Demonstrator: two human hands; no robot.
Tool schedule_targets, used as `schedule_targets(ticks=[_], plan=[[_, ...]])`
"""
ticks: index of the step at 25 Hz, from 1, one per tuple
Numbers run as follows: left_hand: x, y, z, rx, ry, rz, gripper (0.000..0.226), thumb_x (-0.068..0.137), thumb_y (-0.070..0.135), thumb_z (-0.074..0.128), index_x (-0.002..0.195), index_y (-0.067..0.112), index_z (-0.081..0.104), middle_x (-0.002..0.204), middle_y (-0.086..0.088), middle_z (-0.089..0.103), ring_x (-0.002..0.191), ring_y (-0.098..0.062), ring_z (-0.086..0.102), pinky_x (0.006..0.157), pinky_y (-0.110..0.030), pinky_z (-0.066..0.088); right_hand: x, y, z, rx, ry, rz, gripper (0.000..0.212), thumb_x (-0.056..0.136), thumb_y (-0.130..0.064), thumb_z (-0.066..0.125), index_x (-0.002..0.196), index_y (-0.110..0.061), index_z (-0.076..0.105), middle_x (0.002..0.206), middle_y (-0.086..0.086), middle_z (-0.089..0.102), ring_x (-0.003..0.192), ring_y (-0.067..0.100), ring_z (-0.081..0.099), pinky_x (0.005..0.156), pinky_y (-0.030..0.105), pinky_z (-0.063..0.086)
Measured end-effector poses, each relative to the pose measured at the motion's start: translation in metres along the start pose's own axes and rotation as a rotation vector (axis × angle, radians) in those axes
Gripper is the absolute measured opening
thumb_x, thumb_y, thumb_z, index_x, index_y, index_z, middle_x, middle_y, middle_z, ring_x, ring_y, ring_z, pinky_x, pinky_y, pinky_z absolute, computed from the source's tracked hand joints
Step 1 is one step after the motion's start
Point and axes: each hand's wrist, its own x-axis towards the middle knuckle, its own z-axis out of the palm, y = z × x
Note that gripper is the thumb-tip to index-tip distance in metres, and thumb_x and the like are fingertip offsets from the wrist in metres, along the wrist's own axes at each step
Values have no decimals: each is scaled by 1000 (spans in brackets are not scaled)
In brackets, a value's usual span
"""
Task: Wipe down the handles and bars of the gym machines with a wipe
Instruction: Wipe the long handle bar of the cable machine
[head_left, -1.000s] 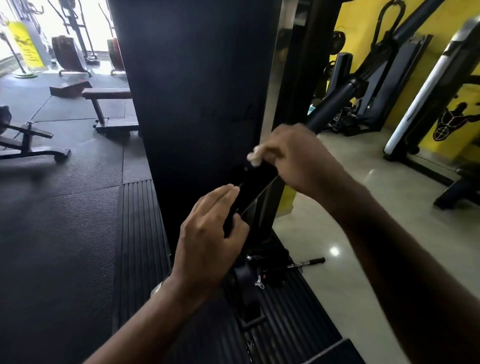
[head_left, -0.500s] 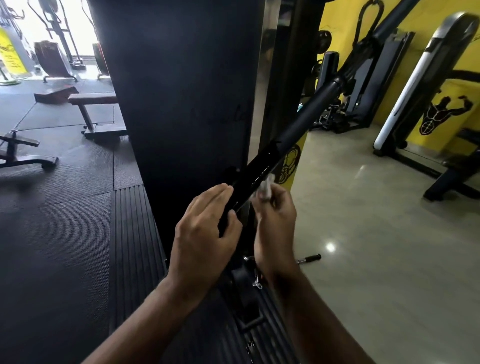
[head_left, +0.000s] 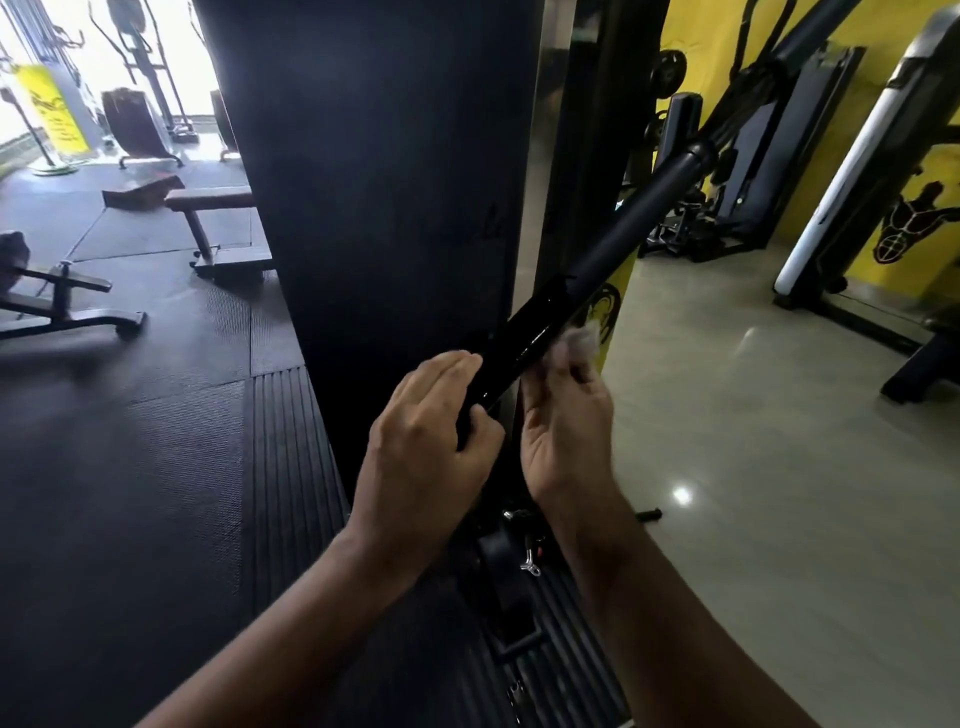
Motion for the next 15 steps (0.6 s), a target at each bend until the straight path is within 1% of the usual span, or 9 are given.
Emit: schedule_targets(ticks=[2, 3, 4, 6, 8, 10, 12, 14, 15], plan=[[7, 6, 0, 25, -10, -9, 42, 82, 4, 61, 123, 6, 62, 124, -2, 63, 115, -11, 58, 100, -9, 38, 7, -11, 3, 25, -6, -96, 21, 95, -6, 58, 116, -6, 60, 101, 5, 63, 89, 12, 61, 85, 23, 55], [10, 8, -1, 38, -7, -11, 43, 82, 3, 59, 125, 6, 62, 125, -3, 63, 117, -12, 57, 101, -9, 37, 11, -14, 7, -46, -27, -143, 11, 95, -6, 59, 104, -11, 61, 97, 4, 63, 89, 12, 59, 84, 25, 53], [12, 9, -2, 48, 0, -9, 44, 82, 3, 58, 126, 7, 62, 127, -3, 63, 119, -12, 57, 101, -8, 36, 12, -15, 9, -155, -44, -199, 8, 94, -8, 61, 95, -15, 60, 93, 3, 63, 89, 13, 59, 84, 27, 52], [16, 8, -4, 59, 18, -1, 44, 82, 1, 58, 125, 7, 64, 127, -3, 64, 119, -12, 57, 102, -7, 35, 10, -11, 11, -415, -41, -362, 10, 92, -13, 66, 86, -20, 62, 88, 2, 64, 86, 12, 58, 83, 30, 50], [18, 10, -5, 63, 33, 1, 40, 82, 2, 61, 121, 7, 66, 124, -2, 65, 116, -11, 59, 100, -6, 35, 12, -9, 6, -676, -78, -619, 10, 92, -13, 66, 84, -15, 61, 88, 9, 61, 82, 11, 55, 75, 29, 48], [18, 13, -7, 68, 53, -3, 33, 83, 6, 63, 116, 7, 68, 118, -1, 67, 110, -11, 61, 97, -6, 38, 19, -14, -1, -923, -207, -893, 6, 91, -5, 63, 85, -6, 61, 92, 12, 57, 85, 12, 53, 74, 25, 44], [19, 13, -7, 64, 79, -16, 28, 83, 7, 65, 110, 6, 69, 114, -1, 67, 105, -12, 63, 92, -9, 42, 29, -19, -6, -1120, -315, -1116, 5, 91, -3, 60, 91, 0, 65, 98, 14, 59, 90, 23, 55, 77, 31, 47], [19, 15, -5, 80, 92, -27, 26, 83, 7, 66, 109, 6, 70, 113, -2, 68, 104, -13, 63, 92, -14, 45, 38, -25, -6, -1225, -276, -1227, 12, 94, -6, 58, 98, 2, 66, 99, 15, 61, 92, 28, 54, 78, 35, 47], [18, 15, -4, 90, 96, -27, 27, 83, 7, 67, 110, 6, 69, 113, -2, 68, 104, -13, 63, 94, -15, 44, 40, -28, -5, -1258, -273, -1251, 15, 95, -7, 58, 103, 2, 67, 101, 15, 61, 95, 28, 53, 83, 32, 45]])
